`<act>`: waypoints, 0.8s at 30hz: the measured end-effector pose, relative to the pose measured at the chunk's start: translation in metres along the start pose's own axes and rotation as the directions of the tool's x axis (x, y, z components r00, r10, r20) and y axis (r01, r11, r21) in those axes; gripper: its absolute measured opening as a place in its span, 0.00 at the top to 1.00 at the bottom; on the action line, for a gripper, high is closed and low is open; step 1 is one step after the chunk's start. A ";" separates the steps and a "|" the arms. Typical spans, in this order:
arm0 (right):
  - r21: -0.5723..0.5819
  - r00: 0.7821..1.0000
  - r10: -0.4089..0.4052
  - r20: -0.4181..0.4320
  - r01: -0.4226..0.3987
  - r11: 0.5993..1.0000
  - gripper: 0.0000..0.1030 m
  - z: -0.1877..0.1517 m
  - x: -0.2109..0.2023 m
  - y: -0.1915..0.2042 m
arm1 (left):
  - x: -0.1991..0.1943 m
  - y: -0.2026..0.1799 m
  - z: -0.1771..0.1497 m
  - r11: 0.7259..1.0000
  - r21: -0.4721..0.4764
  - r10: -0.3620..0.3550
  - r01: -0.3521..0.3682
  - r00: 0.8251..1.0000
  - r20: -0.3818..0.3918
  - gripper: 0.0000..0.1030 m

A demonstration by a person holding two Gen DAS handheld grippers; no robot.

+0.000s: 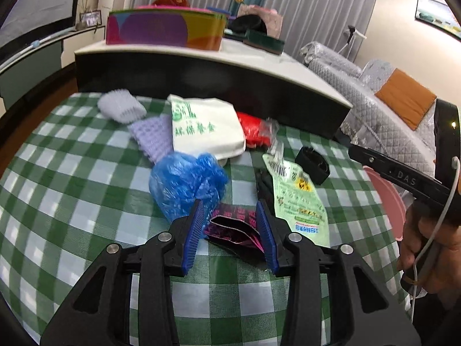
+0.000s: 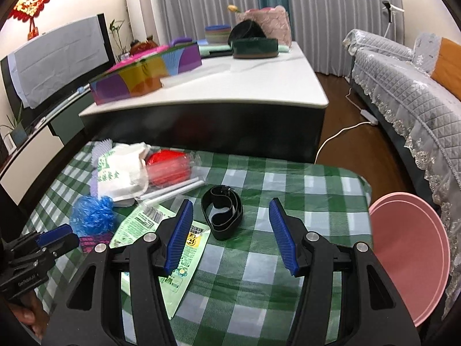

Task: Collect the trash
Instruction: 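Grasp the black rubber band with the right tool while the left tool grasps the dark pink packet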

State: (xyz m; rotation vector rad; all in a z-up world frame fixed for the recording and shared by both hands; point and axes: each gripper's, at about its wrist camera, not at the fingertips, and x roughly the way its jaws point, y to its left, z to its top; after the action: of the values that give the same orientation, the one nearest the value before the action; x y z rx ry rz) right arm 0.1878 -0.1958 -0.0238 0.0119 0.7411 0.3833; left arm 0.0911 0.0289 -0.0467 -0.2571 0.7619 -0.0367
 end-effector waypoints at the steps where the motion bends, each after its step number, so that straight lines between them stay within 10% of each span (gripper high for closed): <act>1: -0.001 1.000 0.003 -0.009 -0.003 1.000 0.46 -0.001 0.005 0.001 | 0.004 0.000 -0.001 1.000 -0.010 0.002 -0.002 1.000 -0.015 0.63; 13: -0.057 0.991 -0.003 -0.134 -0.004 0.998 0.44 -0.013 0.055 0.009 | 0.022 0.000 -0.002 0.997 -0.074 -0.023 0.018 0.997 -0.072 0.65; 19: -0.047 0.989 0.003 -0.151 -0.010 0.999 0.80 -0.011 0.059 0.006 | 0.019 -0.006 0.007 0.998 -0.057 -0.022 0.019 0.999 -0.037 0.76; 24: -0.043 0.992 0.014 -0.121 -0.020 0.999 0.86 -0.007 0.044 0.004 | 0.010 -0.014 0.015 1.000 -0.010 -0.020 0.020 1.000 0.004 0.87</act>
State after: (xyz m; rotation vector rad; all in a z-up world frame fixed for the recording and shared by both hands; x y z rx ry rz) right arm 0.2117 -0.1780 -0.0578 -0.0468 0.8528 0.4192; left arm 0.1093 0.0177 -0.0395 -0.2741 0.7562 -0.0512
